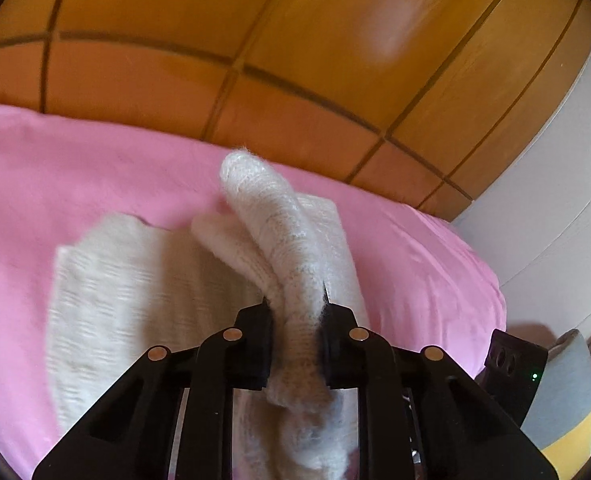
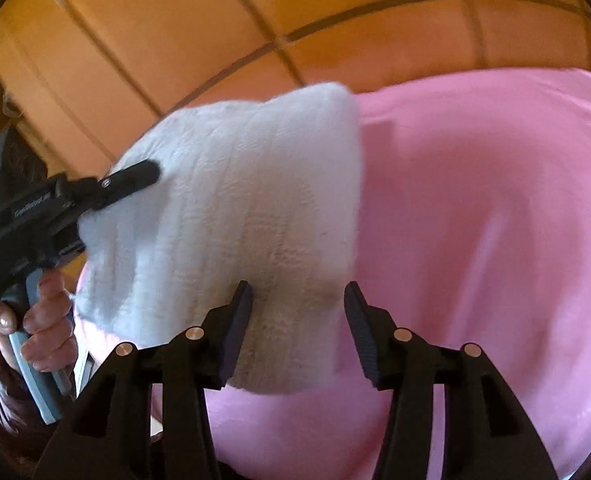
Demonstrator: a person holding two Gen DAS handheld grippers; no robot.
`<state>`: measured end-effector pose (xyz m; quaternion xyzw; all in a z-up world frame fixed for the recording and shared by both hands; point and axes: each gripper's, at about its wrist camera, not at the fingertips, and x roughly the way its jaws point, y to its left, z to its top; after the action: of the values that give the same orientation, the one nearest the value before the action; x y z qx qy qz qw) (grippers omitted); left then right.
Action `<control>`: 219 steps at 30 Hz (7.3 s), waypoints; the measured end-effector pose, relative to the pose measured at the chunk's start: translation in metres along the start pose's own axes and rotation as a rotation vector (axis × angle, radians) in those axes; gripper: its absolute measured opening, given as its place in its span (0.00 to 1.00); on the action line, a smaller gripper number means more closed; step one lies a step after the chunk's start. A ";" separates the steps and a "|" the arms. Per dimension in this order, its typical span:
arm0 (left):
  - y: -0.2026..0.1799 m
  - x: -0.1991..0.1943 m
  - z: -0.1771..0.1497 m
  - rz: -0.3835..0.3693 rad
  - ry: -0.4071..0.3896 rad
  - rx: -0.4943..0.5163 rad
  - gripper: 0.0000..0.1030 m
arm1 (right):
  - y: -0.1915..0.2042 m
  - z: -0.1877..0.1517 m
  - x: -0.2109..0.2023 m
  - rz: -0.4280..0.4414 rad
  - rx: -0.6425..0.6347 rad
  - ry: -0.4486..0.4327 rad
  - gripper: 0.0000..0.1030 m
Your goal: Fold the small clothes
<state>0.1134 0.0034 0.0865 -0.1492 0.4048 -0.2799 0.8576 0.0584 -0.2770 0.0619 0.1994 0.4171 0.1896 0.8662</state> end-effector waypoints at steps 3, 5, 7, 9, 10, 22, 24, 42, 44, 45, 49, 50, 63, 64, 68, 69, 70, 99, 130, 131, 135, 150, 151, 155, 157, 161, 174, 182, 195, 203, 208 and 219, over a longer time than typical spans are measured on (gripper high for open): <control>0.023 -0.025 -0.001 0.037 -0.041 -0.007 0.17 | 0.029 0.006 0.008 0.029 -0.065 0.003 0.47; 0.043 -0.041 -0.001 0.082 -0.066 -0.021 0.17 | 0.045 0.007 0.016 0.049 -0.093 0.014 0.47; 0.063 -0.043 -0.003 0.129 -0.066 -0.046 0.17 | 0.061 0.008 0.031 0.053 -0.128 0.038 0.48; 0.083 -0.042 -0.010 0.175 -0.054 -0.073 0.17 | 0.078 0.004 0.049 0.052 -0.153 0.072 0.48; 0.093 -0.039 -0.014 0.218 -0.045 -0.073 0.17 | 0.084 0.003 0.059 0.050 -0.166 0.089 0.48; 0.121 -0.032 -0.033 0.303 -0.044 -0.120 0.26 | 0.089 -0.019 0.060 -0.042 -0.242 0.136 0.48; 0.114 -0.036 -0.031 0.327 -0.060 -0.102 0.26 | 0.088 -0.014 0.055 -0.031 -0.235 0.135 0.48; 0.081 -0.047 -0.040 0.433 -0.120 -0.020 0.54 | 0.101 0.075 0.081 -0.175 -0.249 -0.010 0.55; 0.079 -0.046 -0.040 0.441 -0.120 -0.012 0.54 | 0.103 0.079 0.082 -0.179 -0.264 -0.013 0.55; 0.079 -0.045 -0.040 0.443 -0.118 -0.008 0.54 | 0.104 0.079 0.083 -0.178 -0.268 -0.012 0.55; 0.079 -0.041 -0.041 0.454 -0.109 0.004 0.54 | 0.104 0.079 0.084 -0.180 -0.273 -0.010 0.55; 0.079 -0.041 -0.042 0.455 -0.109 0.005 0.54 | 0.103 0.079 0.083 -0.180 -0.273 -0.009 0.55; 0.096 -0.022 -0.040 0.520 -0.053 -0.006 0.54 | 0.106 0.088 0.092 -0.200 -0.309 0.024 0.55; 0.098 -0.020 -0.040 0.521 -0.047 -0.006 0.54 | 0.106 0.089 0.094 -0.205 -0.311 0.031 0.55; 0.101 -0.015 -0.040 0.531 -0.035 0.001 0.54 | 0.104 0.092 0.113 -0.227 -0.327 0.077 0.55; 0.101 -0.013 -0.040 0.534 -0.034 0.003 0.54 | 0.100 0.091 0.122 -0.243 -0.319 0.097 0.56; 0.102 -0.012 -0.040 0.538 -0.032 0.006 0.54 | 0.096 0.091 0.128 -0.249 -0.306 0.109 0.57; 0.120 -0.016 -0.047 0.482 -0.045 -0.034 0.72 | 0.006 0.067 0.108 0.090 0.031 0.166 0.98; 0.069 0.041 -0.027 -0.233 0.061 -0.163 0.28 | -0.018 0.069 0.009 0.193 0.021 -0.034 0.57; 0.049 0.056 -0.018 -0.248 0.079 -0.132 0.28 | -0.035 0.073 -0.007 0.165 0.036 -0.068 0.57; -0.023 0.106 0.008 -0.284 0.139 -0.009 0.28 | -0.099 0.079 -0.055 0.077 0.116 -0.157 0.57; -0.181 0.230 -0.009 0.089 0.159 0.439 0.37 | -0.220 0.033 -0.116 -0.358 0.336 -0.289 0.74; -0.171 0.217 -0.015 0.107 0.141 0.443 0.37 | -0.210 0.035 -0.120 -0.373 0.305 -0.293 0.63; -0.167 0.218 -0.011 0.158 0.114 0.431 0.37 | -0.151 0.037 -0.100 -0.448 0.138 -0.277 0.48; -0.164 0.222 -0.015 0.190 0.106 0.434 0.37 | -0.141 0.027 -0.081 -0.505 0.077 -0.217 0.50; -0.158 0.224 -0.017 0.220 0.096 0.417 0.37 | -0.131 0.011 -0.044 -0.671 -0.016 -0.209 0.54; -0.155 0.201 -0.027 0.198 0.074 0.376 0.41 | -0.119 -0.011 -0.072 -0.679 0.086 -0.184 0.59; -0.151 0.199 -0.033 0.214 0.073 0.377 0.43 | -0.124 -0.017 -0.053 -0.717 0.121 -0.148 0.60; -0.140 0.119 -0.045 0.215 -0.018 0.330 0.59 | -0.092 -0.027 -0.078 -0.754 0.160 -0.207 0.81; -0.134 0.068 -0.062 0.221 -0.093 0.304 0.74 | -0.057 -0.037 -0.104 -0.815 0.202 -0.314 0.98; -0.131 0.045 -0.070 0.237 -0.134 0.298 0.75 | -0.035 -0.046 -0.112 -0.824 0.200 -0.357 0.98; -0.131 0.030 -0.086 0.279 -0.161 0.301 0.82 | -0.016 -0.066 -0.113 -0.883 0.196 -0.392 0.98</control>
<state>0.0155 -0.1219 0.0774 0.0162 0.3054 -0.2029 0.9302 -0.0569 -0.3342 0.0887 0.1162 0.3071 -0.2767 0.9031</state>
